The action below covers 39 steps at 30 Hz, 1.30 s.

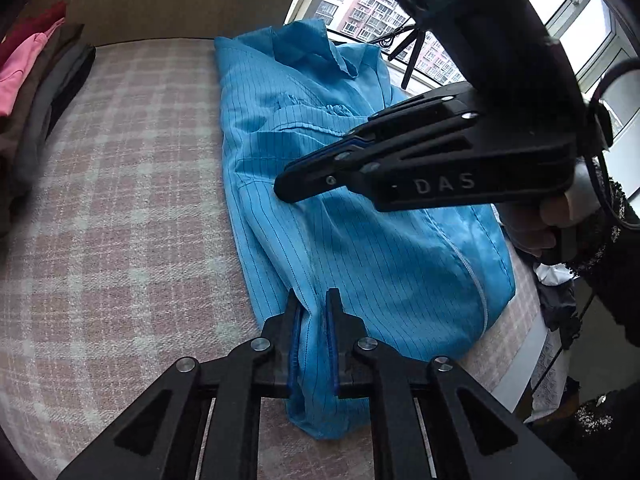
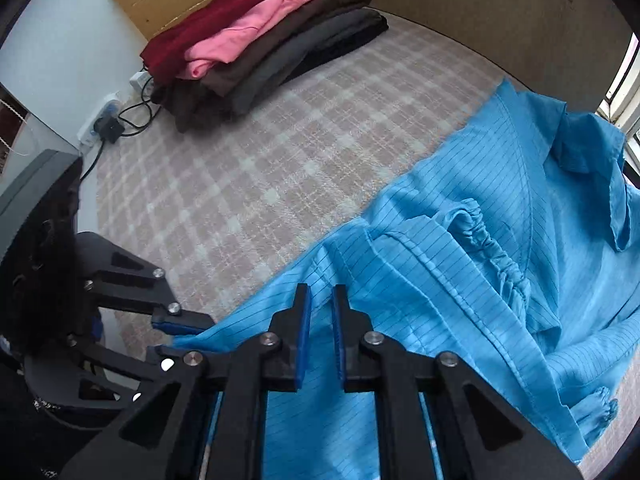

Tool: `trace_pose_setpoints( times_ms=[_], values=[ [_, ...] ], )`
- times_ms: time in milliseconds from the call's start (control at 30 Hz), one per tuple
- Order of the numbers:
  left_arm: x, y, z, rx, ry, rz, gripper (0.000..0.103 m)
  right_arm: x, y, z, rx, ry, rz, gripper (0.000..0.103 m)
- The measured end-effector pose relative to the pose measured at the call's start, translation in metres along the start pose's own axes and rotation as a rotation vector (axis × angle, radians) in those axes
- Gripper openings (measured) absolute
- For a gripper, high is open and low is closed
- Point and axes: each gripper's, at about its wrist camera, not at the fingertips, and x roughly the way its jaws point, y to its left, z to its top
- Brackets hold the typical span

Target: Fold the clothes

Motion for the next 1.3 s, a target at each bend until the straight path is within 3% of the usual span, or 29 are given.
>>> trace_pose_setpoints(
  times_ms=[133,233,367,467,500,633,733,833,900,1033,1133,1233,1300],
  values=[
    [0.003,0.001,0.0,-0.006,0.015,0.004,0.011,-0.018,-0.042,0.009,0.185,-0.114,0.052,0.006],
    [-0.003,0.005,0.005,-0.024,0.016,0.008,0.013,-0.073,-0.058,-0.021,0.236,-0.207,0.051,0.006],
    [-0.022,0.001,0.015,0.017,0.002,0.055,0.019,-0.147,-0.094,-0.106,0.406,-0.304,-0.06,0.011],
    [-0.037,-0.011,0.027,0.073,-0.016,0.05,0.028,-0.165,-0.121,-0.182,0.58,-0.277,-0.202,0.016],
    [-0.035,-0.015,0.03,0.089,-0.006,0.056,0.035,-0.162,-0.125,-0.205,0.628,-0.261,-0.196,0.02],
    [-0.018,-0.016,0.026,0.087,0.107,0.076,0.038,-0.142,-0.13,-0.275,0.769,-0.213,-0.139,0.023],
    [-0.007,-0.01,0.014,0.047,0.166,0.059,0.039,-0.12,-0.114,-0.284,0.745,-0.202,-0.107,0.024],
    [0.011,-0.011,0.006,0.081,0.213,0.13,0.039,-0.102,-0.1,-0.281,0.669,-0.132,-0.167,0.024],
    [0.002,-0.011,0.006,0.071,0.211,0.133,0.038,-0.099,-0.094,-0.283,0.639,-0.077,-0.203,0.023],
    [-0.038,-0.023,0.018,0.098,0.126,0.091,0.038,-0.156,-0.089,-0.273,0.601,-0.245,-0.216,0.023],
    [-0.032,-0.042,0.032,0.17,0.092,0.056,0.041,-0.171,-0.098,-0.246,0.578,-0.38,-0.204,0.024],
    [0.01,-0.05,0.045,0.196,0.144,0.032,0.041,-0.138,-0.116,-0.213,0.569,-0.361,-0.215,0.025],
    [0.034,-0.046,0.053,0.189,0.206,0.039,0.038,-0.111,-0.125,-0.208,0.57,-0.261,-0.194,0.026]
  ],
)
